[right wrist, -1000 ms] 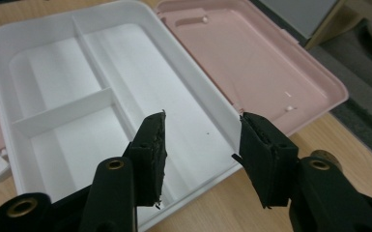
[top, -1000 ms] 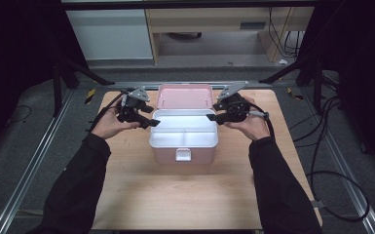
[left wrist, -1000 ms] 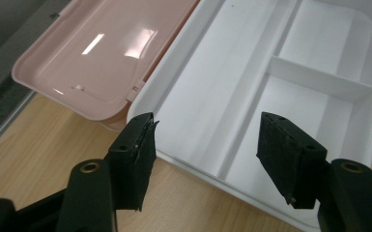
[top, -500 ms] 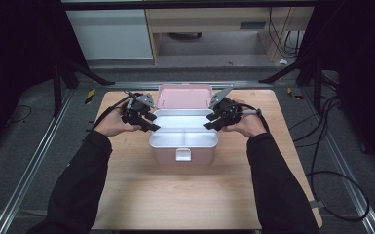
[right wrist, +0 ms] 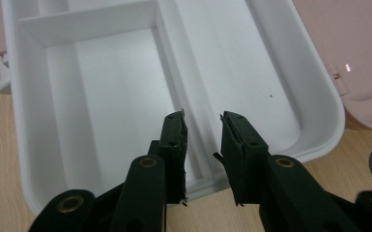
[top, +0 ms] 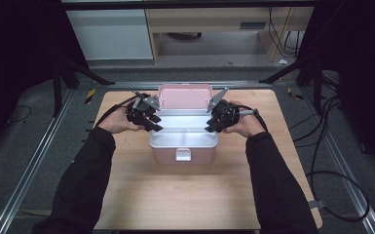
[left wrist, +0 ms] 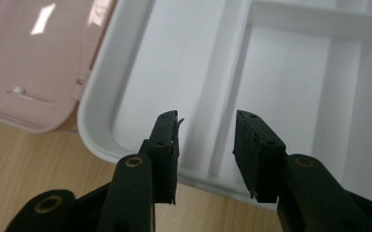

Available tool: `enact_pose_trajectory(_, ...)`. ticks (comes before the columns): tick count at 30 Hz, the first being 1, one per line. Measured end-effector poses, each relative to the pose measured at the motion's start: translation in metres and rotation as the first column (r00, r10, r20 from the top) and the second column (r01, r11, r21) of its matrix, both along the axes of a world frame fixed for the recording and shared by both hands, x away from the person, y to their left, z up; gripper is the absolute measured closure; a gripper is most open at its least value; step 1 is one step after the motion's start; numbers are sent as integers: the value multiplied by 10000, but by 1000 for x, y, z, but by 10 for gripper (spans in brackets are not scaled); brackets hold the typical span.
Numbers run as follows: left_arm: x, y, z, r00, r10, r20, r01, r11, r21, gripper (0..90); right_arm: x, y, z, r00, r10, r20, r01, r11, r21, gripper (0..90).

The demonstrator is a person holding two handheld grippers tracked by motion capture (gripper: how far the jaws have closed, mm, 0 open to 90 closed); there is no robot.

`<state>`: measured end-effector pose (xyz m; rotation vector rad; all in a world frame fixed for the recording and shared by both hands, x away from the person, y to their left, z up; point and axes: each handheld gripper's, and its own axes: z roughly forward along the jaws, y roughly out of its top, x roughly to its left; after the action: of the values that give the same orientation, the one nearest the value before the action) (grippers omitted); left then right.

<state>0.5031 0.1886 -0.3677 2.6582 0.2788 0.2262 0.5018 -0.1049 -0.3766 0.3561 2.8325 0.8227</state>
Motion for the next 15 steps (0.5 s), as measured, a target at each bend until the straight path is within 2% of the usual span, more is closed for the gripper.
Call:
enact_pose_trajectory(1,0,-2,-1,9998,-112,-157,113,9999,72,628,0,1,0,10000,40,-14,-40,10000,-9,728)
enact_pose_trajectory(8,4,-11,-6,9978,-504,-434,538,9953,808,705,2,4,-3,9991,358,-210,-364,9990,-262,771)
enact_pose_trajectory(10,5,-12,-7,9968,-528,-597,577,9948,842,732,4,5,-2,9988,400,-275,-409,9986,-325,783)
enact_pose_trajectory(15,6,-11,-7,9954,-695,-661,747,9940,795,768,7,8,-3,9973,590,-443,-616,9963,-592,794)
